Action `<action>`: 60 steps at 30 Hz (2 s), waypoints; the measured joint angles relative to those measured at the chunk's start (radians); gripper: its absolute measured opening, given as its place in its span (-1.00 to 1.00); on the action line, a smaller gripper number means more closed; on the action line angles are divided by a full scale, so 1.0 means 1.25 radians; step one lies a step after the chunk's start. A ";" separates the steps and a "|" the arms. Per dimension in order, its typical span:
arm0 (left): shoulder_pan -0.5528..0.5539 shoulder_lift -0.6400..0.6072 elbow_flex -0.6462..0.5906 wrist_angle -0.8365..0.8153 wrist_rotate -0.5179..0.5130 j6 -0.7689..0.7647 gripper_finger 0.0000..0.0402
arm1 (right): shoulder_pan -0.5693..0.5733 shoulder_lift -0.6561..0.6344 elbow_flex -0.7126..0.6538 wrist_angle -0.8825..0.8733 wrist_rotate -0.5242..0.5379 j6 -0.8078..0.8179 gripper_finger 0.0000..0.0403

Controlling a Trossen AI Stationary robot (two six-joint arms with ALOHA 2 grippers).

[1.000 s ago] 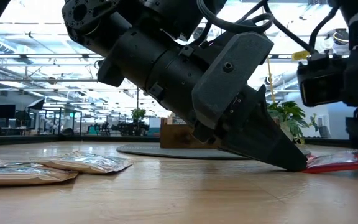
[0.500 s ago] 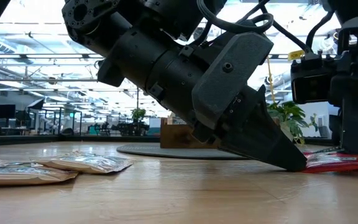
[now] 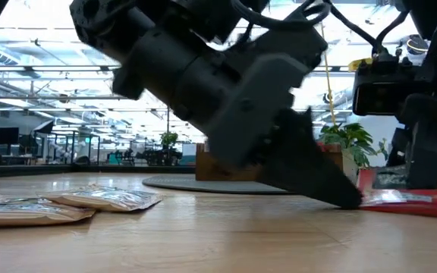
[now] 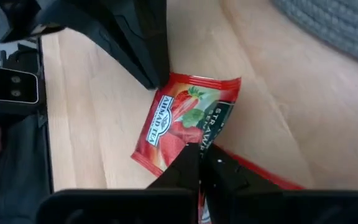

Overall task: Pick & Place Tea
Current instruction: Put the red tea bag to the right section into the wooden organizer

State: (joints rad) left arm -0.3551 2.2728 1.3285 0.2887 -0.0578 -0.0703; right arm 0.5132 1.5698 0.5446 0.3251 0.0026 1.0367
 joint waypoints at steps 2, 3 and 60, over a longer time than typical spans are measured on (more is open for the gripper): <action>-0.007 -0.020 -0.001 -0.033 -0.001 0.007 -0.89 | 0.003 -0.002 0.000 0.005 0.001 -0.010 -0.99; -0.011 -0.027 -0.001 -0.050 -0.001 0.007 -0.89 | 0.004 -0.005 0.000 0.004 -0.001 -0.015 -0.99; -0.143 -0.114 -0.003 -0.265 -0.066 -0.054 -0.89 | -0.510 -0.112 0.375 -0.834 0.164 -1.013 -1.00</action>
State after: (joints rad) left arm -0.5335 2.1304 1.3247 -0.0421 -0.1406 -0.1380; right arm -0.1240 1.4304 1.0138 -0.7174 0.2081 -0.2295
